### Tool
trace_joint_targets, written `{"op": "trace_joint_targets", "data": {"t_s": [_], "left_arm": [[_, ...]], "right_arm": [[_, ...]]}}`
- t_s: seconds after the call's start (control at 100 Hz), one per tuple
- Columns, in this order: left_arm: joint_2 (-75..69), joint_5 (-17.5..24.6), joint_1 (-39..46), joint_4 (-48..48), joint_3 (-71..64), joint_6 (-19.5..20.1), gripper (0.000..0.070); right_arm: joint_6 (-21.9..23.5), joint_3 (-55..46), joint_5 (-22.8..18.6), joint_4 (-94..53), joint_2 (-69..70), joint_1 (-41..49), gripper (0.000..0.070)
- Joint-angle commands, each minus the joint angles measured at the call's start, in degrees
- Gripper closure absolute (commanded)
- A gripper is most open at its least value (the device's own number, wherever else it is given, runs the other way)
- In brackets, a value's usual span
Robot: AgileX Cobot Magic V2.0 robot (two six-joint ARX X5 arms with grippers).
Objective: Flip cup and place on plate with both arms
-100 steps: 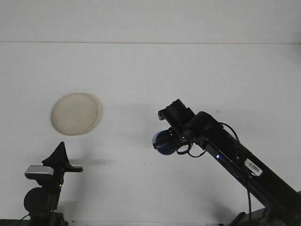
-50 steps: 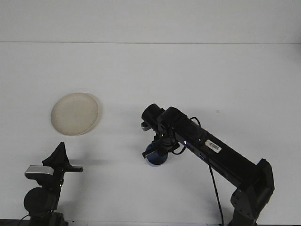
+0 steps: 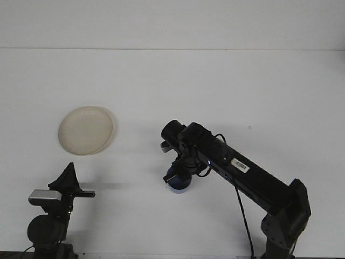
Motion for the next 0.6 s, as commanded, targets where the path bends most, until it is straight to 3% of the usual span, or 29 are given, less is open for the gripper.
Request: {"op": "trace_joint_targets", "data": {"t_s": [0.0, 0.06, 0.28, 0.59], "left_arm": [[-0.09, 0.07, 0.07, 0.63, -1.16, 0.39, 0.0689], [-0.09, 0.07, 0.07, 0.63, -1.16, 0.39, 0.0689], [-0.09, 0.09, 0.07, 0.66, -1.16, 0.39, 0.0689], [-0.09, 0.07, 0.07, 0.63, -1.16, 0.39, 0.0689]], "right_arm": [[-0.46, 2.21, -0.04, -0.52, 1.53, 0.22, 0.033], [-0.68, 3.28, -0.04, -1.27, 1.53, 0.13, 0.0278], [-2.27, 8.68, -0.02, -2.47, 0.63, 0.09, 0.0278], [-8.0, 10.47, -0.07, -2.56, -6.64, -5.05, 0.0279]]}}
